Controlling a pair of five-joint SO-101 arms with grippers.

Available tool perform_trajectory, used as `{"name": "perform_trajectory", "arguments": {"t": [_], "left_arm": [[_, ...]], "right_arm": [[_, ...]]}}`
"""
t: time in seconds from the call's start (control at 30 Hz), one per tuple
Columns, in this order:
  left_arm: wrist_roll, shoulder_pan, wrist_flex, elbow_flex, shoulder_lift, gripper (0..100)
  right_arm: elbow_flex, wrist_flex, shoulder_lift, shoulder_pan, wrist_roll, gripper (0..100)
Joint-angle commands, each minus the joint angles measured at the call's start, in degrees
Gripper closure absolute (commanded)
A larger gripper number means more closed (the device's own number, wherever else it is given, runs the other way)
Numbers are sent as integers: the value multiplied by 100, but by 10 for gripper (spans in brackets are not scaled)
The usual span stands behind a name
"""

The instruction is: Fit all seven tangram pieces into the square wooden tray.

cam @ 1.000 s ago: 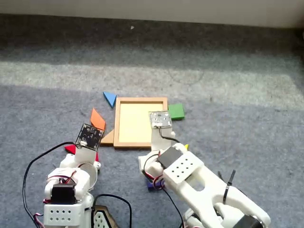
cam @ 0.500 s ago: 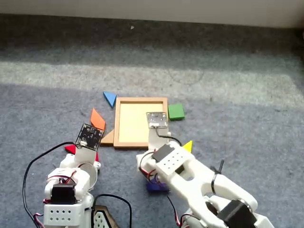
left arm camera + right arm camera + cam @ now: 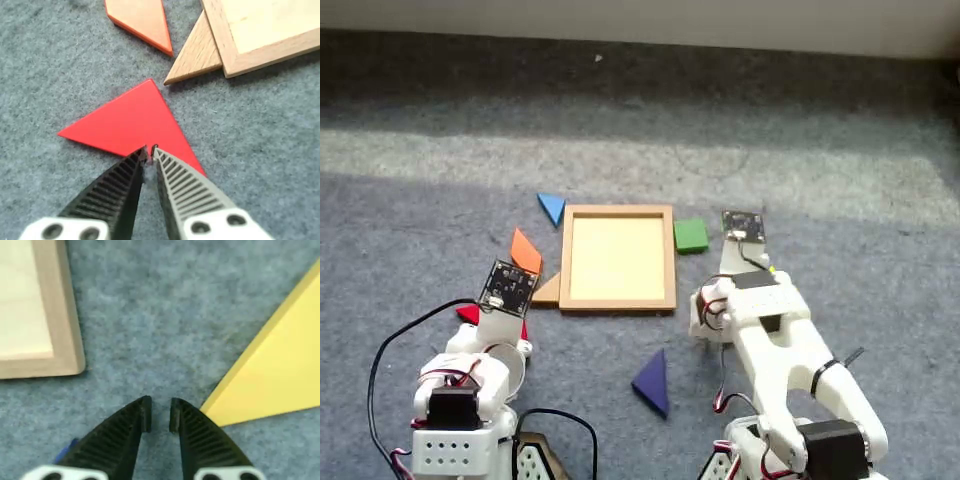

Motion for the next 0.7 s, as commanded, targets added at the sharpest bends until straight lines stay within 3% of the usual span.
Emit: {"name": "perform_trajectory", "arguments": {"t": [0.0,0.27,0.43,0.67], "left_arm": [[-35,40,9,110,-31,953],[-35,40,9,110,-31,953],[-35,40,9,110,-31,953],[-35,40,9,110,-31,953]], "right_arm": [[-119,40,-4,954,431,908],[-84,119,-259,1420,404,908],[-119,980,-1516,1420,404,908],[-48,1297,-2949,1455,53,905]]}}
